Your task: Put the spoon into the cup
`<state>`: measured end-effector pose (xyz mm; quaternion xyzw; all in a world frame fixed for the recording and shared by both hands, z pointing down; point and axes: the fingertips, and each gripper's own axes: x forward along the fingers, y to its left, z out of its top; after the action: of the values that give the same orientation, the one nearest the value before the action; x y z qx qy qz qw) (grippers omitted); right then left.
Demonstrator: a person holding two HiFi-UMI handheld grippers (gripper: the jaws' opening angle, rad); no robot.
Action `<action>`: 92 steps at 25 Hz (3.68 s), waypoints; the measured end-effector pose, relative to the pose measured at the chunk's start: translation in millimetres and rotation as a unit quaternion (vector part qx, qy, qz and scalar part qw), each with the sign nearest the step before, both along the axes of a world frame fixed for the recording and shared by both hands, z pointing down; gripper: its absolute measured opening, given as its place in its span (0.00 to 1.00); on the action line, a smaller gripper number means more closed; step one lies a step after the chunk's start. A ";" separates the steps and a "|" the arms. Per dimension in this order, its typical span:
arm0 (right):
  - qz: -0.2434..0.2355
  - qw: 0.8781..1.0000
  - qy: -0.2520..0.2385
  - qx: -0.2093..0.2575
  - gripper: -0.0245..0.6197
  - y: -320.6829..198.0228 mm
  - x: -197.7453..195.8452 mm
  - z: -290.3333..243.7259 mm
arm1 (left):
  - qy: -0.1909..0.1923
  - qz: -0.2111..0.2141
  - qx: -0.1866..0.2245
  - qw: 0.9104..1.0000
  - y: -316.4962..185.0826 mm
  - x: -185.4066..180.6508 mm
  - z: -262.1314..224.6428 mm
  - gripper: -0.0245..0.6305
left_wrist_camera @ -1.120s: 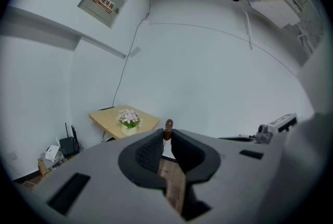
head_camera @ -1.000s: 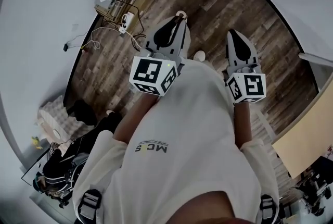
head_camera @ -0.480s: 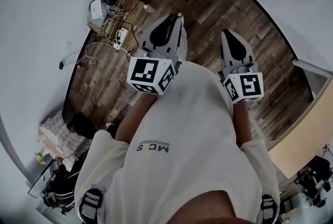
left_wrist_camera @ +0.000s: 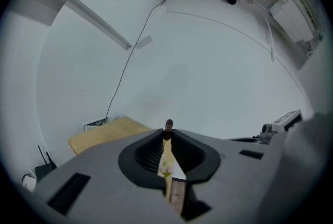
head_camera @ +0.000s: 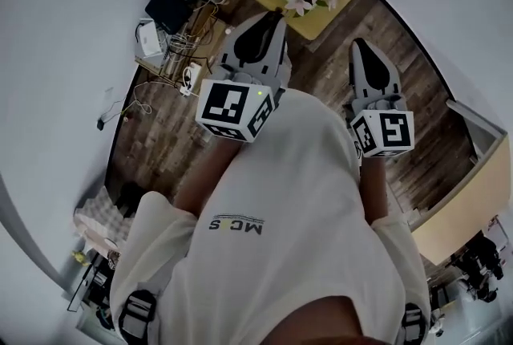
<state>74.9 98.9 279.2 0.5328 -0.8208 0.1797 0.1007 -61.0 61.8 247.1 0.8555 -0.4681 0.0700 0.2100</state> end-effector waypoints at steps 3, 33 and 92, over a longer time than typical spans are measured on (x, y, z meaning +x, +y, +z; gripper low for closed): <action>0.011 1.000 0.002 -0.007 0.09 -40.2 -9.2 3.7 | -0.001 0.010 0.000 1.000 -44.5 -9.4 1.6 0.12; -0.012 1.000 0.005 -0.007 0.09 -132.1 -38.9 17.1 | -0.004 0.022 0.000 1.000 -137.1 -15.8 27.2 0.12; -0.042 0.993 -0.072 -0.087 0.09 -231.8 10.0 128.5 | -0.050 -0.029 -0.076 0.995 -277.2 29.1 179.2 0.12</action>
<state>84.8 -132.9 407.6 0.4726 -0.8290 0.2838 0.0942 -31.9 -215.4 426.3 0.8185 -0.4959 0.1418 0.2530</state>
